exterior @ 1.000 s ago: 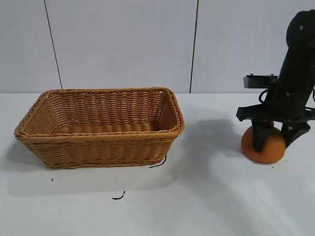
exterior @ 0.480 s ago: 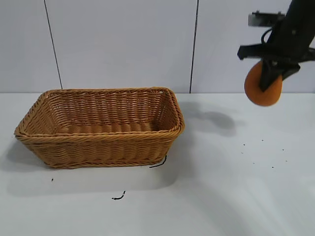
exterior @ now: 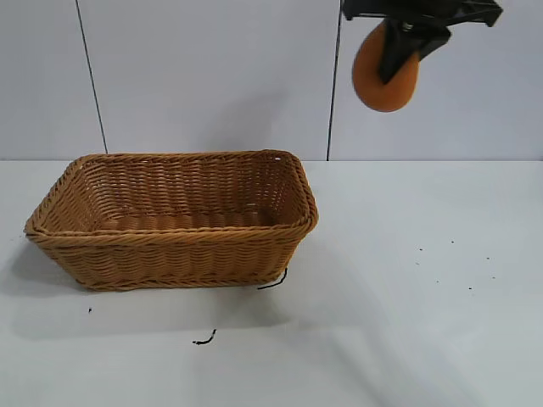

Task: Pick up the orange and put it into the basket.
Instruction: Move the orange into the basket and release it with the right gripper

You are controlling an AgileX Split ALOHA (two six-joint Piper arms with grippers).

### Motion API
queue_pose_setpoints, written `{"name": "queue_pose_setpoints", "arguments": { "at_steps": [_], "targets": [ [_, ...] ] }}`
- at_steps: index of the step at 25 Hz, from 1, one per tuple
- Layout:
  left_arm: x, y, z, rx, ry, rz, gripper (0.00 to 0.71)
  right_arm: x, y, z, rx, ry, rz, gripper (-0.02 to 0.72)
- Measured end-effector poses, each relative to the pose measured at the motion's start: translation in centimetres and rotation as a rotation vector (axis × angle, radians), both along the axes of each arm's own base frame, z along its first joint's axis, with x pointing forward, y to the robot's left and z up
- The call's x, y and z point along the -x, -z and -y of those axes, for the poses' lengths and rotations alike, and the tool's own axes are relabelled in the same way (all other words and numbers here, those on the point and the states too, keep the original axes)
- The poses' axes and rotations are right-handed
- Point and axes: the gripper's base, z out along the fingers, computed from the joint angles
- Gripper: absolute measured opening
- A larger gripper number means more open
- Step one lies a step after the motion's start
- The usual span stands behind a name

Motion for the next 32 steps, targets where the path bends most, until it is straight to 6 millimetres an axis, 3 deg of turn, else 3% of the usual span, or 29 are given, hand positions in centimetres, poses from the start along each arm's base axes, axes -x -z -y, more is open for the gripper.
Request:
{"name": "queue_pose_setpoints", "arguments": {
  "at_steps": [3, 6, 10, 12, 13, 15, 18, 20, 22, 27, 32],
  "targets": [
    [0.0, 0.0, 0.0, 0.0, 0.0, 0.0, 0.639, 0.8, 1.8, -3.4, -0.017, -0.05, -0.002, 0.025],
    [0.0, 0.0, 0.0, 0.0, 0.0, 0.0, 0.639, 0.6, 5.0, -5.6, -0.012, -0.077, -0.019, 0.025],
    [0.0, 0.0, 0.0, 0.0, 0.0, 0.0, 0.639, -0.3, 9.5, -6.7, -0.006, -0.046, -0.061, 0.025],
    [0.0, 0.0, 0.0, 0.0, 0.0, 0.0, 0.639, -0.5, 10.6, -6.8, 0.001, -0.037, -0.075, 0.025],
    [0.0, 0.0, 0.0, 0.0, 0.0, 0.0, 0.639, -0.7, 12.0, -6.9, 0.014, -0.027, -0.099, 0.042],
    [0.0, 0.0, 0.0, 0.0, 0.0, 0.0, 0.639, -0.6, 12.6, -6.9, 0.02, -0.025, -0.117, 0.123],
    [0.0, 0.0, 0.0, 0.0, 0.0, 0.0, 0.639, -0.5, 12.6, -7.0, 0.019, -0.038, -0.128, 0.347],
    [0.0, 0.0, 0.0, 0.0, 0.0, 0.0, 0.639, -0.4, 12.3, -7.0, 0.018, -0.048, -0.125, 0.535],
    [0.0, 0.0, 0.0, 0.0, 0.0, 0.0, 0.639, -0.4, 11.6, -7.0, 0.02, -0.055, -0.124, 0.607],
    [0.0, 0.0, 0.0, 0.0, 0.0, 0.0, 0.639, -1.6, 8.3, -6.3, 0.058, -0.052, -0.093, 0.646],
    [0.0, 0.0, 0.0, 0.0, 0.0, 0.0, 0.639, -4.3, 3.9, -2.5, 0.127, 0.068, -0.006, 0.643]
  ]
}}
